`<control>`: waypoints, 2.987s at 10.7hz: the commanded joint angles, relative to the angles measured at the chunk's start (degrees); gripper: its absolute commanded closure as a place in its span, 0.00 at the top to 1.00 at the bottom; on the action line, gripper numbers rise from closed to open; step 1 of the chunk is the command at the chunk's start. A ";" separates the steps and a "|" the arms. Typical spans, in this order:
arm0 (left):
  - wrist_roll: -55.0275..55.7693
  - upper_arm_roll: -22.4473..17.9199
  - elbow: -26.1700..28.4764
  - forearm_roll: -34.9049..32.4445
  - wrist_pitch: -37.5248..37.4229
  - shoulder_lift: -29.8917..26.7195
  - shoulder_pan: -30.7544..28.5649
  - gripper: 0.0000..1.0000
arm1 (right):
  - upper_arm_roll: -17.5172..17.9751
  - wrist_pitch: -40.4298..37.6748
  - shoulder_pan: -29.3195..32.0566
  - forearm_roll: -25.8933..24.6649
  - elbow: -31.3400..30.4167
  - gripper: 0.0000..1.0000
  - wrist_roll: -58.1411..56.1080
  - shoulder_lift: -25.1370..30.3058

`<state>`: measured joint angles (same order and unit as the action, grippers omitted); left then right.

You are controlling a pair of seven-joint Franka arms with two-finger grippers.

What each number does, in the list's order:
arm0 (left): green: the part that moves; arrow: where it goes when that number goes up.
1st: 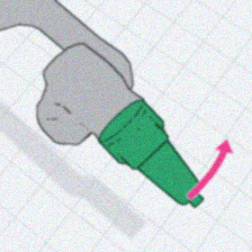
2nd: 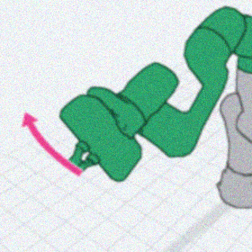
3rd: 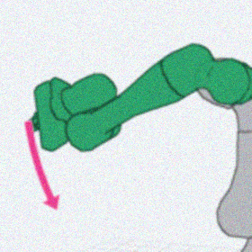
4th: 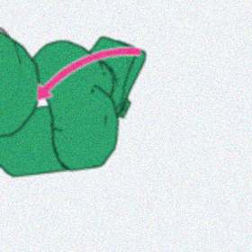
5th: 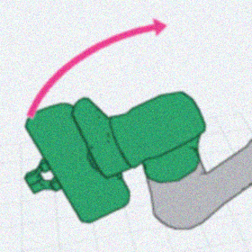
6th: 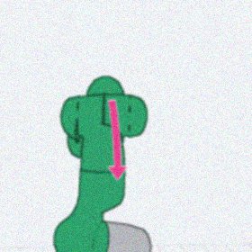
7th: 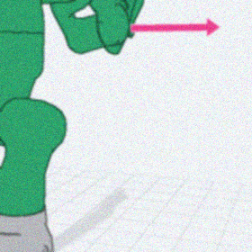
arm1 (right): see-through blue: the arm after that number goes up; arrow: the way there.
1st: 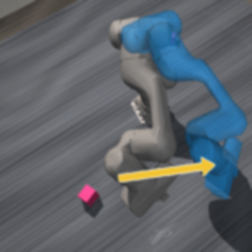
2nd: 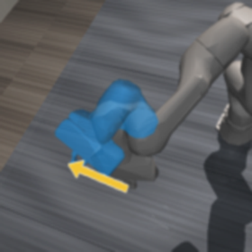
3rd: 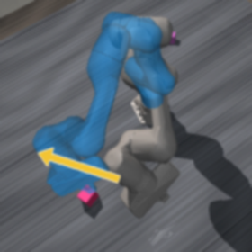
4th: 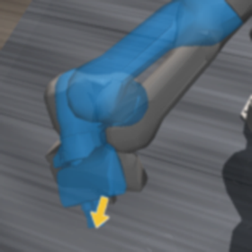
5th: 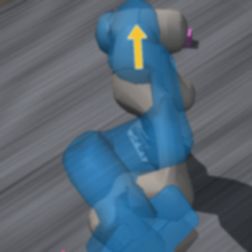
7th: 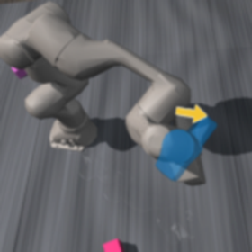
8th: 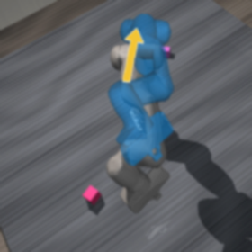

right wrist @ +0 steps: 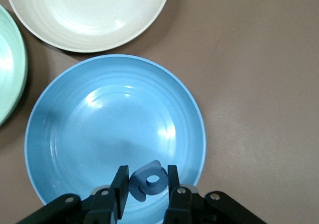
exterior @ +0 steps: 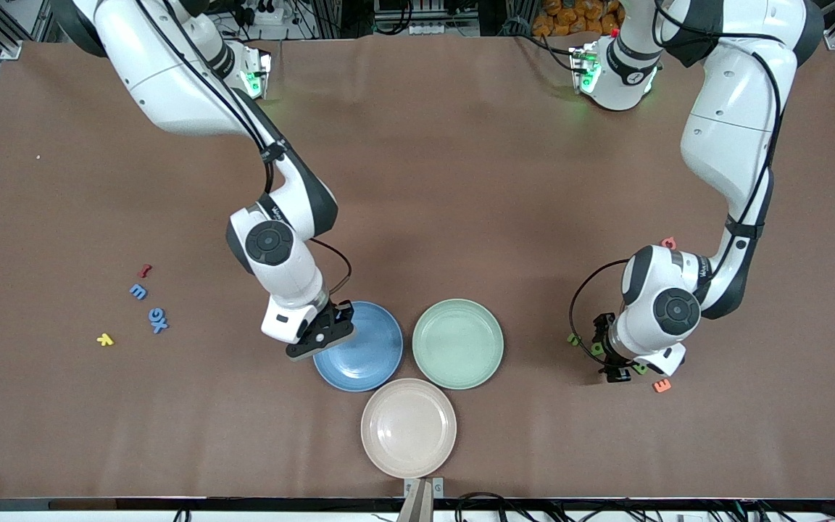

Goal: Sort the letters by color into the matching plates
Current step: 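Drop the blue a on the blue plate while the left gripper grasps green b, then drop the green b on the green plate while the right gripper grasps blue X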

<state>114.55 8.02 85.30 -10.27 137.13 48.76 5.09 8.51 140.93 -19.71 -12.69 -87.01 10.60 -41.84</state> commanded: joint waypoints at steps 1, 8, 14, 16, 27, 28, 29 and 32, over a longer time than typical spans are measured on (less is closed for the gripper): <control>6.29 -1.25 -0.57 -3.36 0.33 0.37 0.98 0.00 | -0.52 -0.39 -0.68 1.09 2.98 1.00 3.19 -1.41; 4.28 -0.82 -1.01 -3.44 0.33 -0.94 1.06 0.00 | -2.18 -11.88 5.29 1.35 1.58 1.00 -10.48 3.77; 3.92 -0.73 -1.10 -3.36 0.33 -4.10 3.87 0.00 | -2.36 -11.65 19.51 1.53 -12.20 1.00 -27.11 13.78; 3.66 -0.55 -1.18 -3.44 0.33 -5.16 6.58 0.00 | -2.36 -6.84 24.52 4.15 -17.03 1.00 -31.93 16.34; 4.45 12.37 -1.80 -2.13 0.33 -13.51 9.32 0.00 | -2.45 7.69 33.96 11.81 -27.34 1.00 -47.78 10.90; 4.45 12.46 -1.80 -2.30 0.33 -13.51 9.59 0.00 | -2.45 8.13 33.87 11.81 -27.34 1.00 -47.78 10.55; 3.32 12.46 -1.45 -3.09 0.33 -13.43 9.68 0.14 | -2.45 8.57 33.78 11.81 -27.60 1.00 -47.69 10.46; 0.58 11.93 -1.10 -3.44 -0.63 -13.16 12.14 1.00 | -2.54 9.97 33.34 11.73 -27.69 0.87 -47.78 9.67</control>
<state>115.63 20.37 83.37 -12.22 137.44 36.22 15.60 5.80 149.15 13.66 -2.24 -113.84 -36.12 -32.08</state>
